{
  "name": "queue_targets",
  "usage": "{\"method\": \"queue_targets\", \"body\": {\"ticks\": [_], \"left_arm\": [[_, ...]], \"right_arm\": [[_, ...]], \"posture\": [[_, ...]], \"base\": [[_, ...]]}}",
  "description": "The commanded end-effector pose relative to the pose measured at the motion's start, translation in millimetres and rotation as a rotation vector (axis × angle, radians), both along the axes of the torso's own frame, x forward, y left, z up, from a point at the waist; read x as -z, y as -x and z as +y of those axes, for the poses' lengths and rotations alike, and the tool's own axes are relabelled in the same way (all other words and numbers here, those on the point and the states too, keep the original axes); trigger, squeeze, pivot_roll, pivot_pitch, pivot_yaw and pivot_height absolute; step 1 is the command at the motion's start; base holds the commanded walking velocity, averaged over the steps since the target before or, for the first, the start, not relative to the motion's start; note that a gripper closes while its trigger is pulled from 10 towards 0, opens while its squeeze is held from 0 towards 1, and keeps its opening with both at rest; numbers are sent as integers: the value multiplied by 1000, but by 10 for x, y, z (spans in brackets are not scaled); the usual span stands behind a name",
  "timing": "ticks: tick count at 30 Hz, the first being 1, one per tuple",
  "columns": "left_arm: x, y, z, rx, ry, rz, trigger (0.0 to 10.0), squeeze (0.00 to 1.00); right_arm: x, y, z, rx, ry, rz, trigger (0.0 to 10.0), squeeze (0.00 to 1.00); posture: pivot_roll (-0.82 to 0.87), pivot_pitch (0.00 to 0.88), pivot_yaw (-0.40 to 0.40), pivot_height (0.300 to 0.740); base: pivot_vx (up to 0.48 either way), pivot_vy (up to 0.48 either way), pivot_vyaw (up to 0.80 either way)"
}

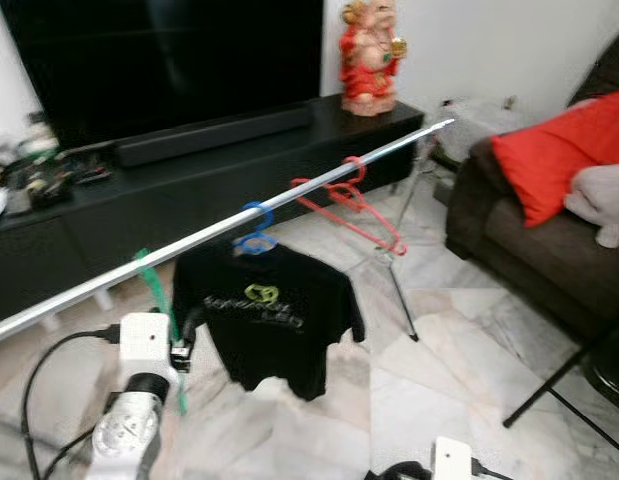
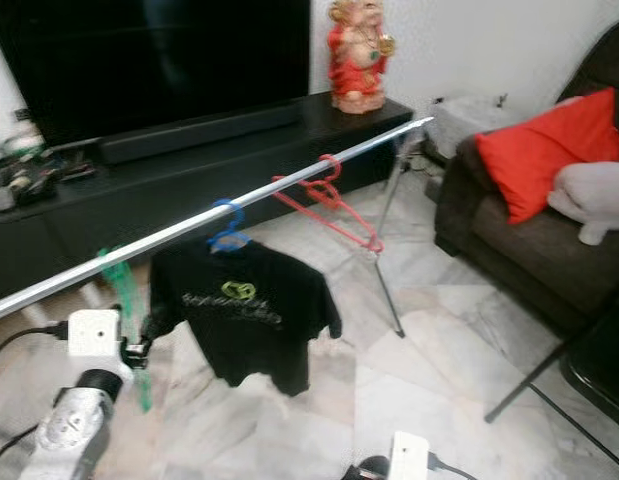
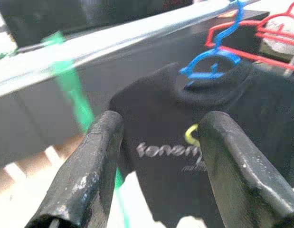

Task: Hang hanger

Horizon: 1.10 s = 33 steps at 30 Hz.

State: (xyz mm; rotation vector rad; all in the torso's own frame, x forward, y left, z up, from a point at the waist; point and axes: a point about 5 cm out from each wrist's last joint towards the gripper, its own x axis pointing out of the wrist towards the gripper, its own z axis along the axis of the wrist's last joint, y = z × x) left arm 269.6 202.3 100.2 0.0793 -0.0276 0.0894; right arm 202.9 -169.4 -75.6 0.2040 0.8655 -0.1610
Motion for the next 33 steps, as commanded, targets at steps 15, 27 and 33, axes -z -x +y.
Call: {"method": "queue_targets", "body": {"ticks": [15, 27, 33], "left_arm": [[-45, 77, -57, 48, 18, -25, 10000, 0], [-69, 249, 84, 13, -27, 30, 10000, 0], [-78, 272, 167, -51, 43, 164, 10000, 0]], "right_arm": [[-13, -8, -83, -8, 31, -4, 10000, 0], [-27, -31, -82, -19, 40, -12, 10000, 0], [-28, -32, -78, -26, 47, -13, 10000, 0]], "posture": [[153, 0, 7, 740], [159, 0, 8, 740], [161, 0, 13, 740]], "base": [[119, 0, 0], [0, 0, 0], [0, 0, 0]]}}
